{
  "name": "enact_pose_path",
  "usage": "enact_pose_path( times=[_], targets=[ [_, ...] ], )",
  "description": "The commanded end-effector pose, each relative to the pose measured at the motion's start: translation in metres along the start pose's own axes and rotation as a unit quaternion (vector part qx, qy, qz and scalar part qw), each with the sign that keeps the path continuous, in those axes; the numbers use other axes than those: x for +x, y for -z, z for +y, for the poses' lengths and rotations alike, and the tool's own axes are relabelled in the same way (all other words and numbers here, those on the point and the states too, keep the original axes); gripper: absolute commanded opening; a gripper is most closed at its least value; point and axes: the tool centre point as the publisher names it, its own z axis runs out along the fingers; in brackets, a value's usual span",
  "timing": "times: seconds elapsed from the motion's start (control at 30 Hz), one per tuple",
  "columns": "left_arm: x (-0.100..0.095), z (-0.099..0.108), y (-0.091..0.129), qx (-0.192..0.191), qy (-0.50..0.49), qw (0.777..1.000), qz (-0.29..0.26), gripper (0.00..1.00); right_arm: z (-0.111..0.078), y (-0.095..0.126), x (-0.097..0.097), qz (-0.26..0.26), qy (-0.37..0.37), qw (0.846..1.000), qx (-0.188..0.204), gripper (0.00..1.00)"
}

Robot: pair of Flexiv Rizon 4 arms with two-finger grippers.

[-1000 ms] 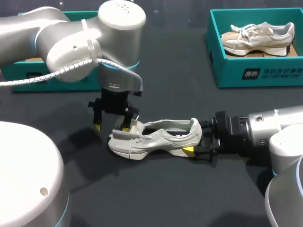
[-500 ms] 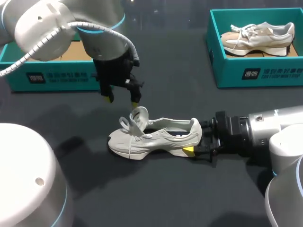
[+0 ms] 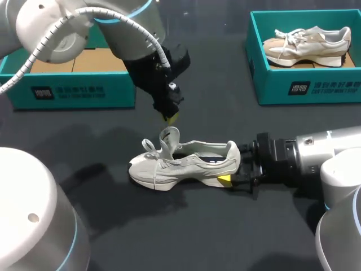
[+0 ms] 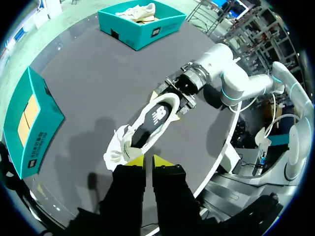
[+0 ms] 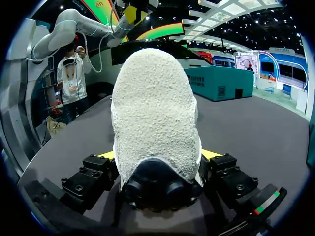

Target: Take the shoe out of the shoebox, open the shoe tongue, remove and reinsert the insole, then place the shoe into the shoebox

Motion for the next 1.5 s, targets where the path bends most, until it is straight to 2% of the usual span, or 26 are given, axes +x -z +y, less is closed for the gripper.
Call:
enact_pose_path(
  times=[0.03,0.17,0.2,0.37,0.43,0.5,0.53,0.83,0.93,1.07,1.1,1.17,1.5],
  targets=[
    [-0.003,-0.01,-0.002,-0.035,-0.138,0.989,0.038,0.0,0.0,0.001,0.001,-0.001,0.0,1.0,0.001,0.0],
    [-0.003,-0.01,-0.002,-0.035,-0.138,0.989,0.038,0.0,0.0,0.001,0.001,-0.001,0.0,1.0,0.001,0.0],
    [-0.001,-0.008,-0.009,-0.043,-0.151,0.987,0.033,0.0,0.0,0.001,0.001,-0.001,0.0,1.0,0.001,0.0],
    [0.01,-0.008,-0.019,0.004,-0.246,0.969,0.024,0.0,0.0,0.001,0.001,-0.001,0.0,1.0,0.001,0.0],
    [0.016,-0.013,-0.026,0.008,-0.262,0.965,0.022,0.0,0.0,0.001,0.001,-0.001,0.0,1.0,0.001,0.0],
    [0.02,-0.015,-0.035,0.03,-0.288,0.957,0.028,0.0,0.0,0.001,0.001,-0.001,0.0,1.0,0.001,0.0],
    [0.02,-0.017,-0.041,0.027,-0.3,0.953,0.034,0.0,0.0,0.001,0.001,-0.001,0.0,1.0,0.001,0.0],
    [0.02,-0.017,-0.041,0.027,-0.3,0.953,0.034,0.0,0.0,0.001,0.001,-0.001,0.0,1.0,0.001,0.0],
    [0.027,-0.025,-0.066,0.025,-0.332,0.943,0.021,0.0,0.0,0.001,0.001,-0.001,0.0,1.0,0.001,0.0],
    [0.029,-0.036,-0.096,0.025,-0.334,0.942,0.012,0.0,0.0,0.001,0.001,-0.001,0.0,1.0,0.001,0.0],
    [0.03,-0.036,-0.101,0.032,-0.347,0.937,0.027,0.0,0.0,0.001,0.001,-0.001,0.0,1.0,0.001,0.0],
    [0.03,-0.037,-0.111,0.048,-0.353,0.934,0.012,0.0,0.0,0.001,0.001,-0.001,0.0,1.0,0.001,0.0],
    [0.03,-0.037,-0.111,0.048,-0.353,0.934,0.012,0.0,0.0,0.001,0.001,-0.001,0.0,1.0,0.001,0.0]
  ],
)
